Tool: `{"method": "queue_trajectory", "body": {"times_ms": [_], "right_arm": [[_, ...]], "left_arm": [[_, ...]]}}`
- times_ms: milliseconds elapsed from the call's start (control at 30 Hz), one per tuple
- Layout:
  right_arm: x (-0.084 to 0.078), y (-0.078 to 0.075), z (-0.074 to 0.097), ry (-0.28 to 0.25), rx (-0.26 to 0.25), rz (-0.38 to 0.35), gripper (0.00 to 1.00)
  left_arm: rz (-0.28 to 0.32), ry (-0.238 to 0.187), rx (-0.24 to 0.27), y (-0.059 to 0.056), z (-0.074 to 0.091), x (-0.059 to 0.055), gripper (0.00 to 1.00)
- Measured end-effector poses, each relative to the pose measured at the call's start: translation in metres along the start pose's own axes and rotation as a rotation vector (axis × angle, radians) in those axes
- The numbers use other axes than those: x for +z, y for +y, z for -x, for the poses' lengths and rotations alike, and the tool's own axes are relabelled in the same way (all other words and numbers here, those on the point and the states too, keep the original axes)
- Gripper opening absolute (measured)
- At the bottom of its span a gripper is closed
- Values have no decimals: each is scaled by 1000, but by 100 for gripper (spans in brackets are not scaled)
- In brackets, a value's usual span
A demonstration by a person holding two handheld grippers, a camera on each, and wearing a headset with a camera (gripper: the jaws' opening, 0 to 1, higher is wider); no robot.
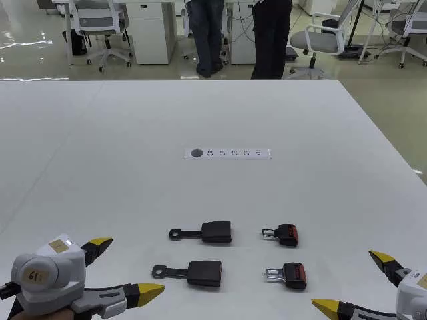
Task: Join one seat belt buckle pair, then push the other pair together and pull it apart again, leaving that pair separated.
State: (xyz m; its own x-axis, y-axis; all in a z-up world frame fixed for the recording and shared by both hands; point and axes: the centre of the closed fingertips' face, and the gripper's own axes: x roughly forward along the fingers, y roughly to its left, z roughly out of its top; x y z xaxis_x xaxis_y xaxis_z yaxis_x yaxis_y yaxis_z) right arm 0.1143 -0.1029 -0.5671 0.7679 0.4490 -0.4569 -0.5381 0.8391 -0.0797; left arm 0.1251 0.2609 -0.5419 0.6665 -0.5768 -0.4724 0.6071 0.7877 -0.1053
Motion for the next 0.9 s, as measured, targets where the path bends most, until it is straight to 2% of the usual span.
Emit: {"method": "queue_trajectory", "body": {"times_ms": [300, 667, 900], "right_arm": [[1, 2, 0, -1, 2, -4, 95], [-1, 2, -1, 1, 5, -4, 95], [-2, 2, -1, 2, 8, -4, 95]], "left_arm": [[2, -3, 1, -3, 1, 4, 94], [-4, 5, -2, 2, 1, 0, 94], [-4, 7, -1, 0, 2, 0, 94]]}}
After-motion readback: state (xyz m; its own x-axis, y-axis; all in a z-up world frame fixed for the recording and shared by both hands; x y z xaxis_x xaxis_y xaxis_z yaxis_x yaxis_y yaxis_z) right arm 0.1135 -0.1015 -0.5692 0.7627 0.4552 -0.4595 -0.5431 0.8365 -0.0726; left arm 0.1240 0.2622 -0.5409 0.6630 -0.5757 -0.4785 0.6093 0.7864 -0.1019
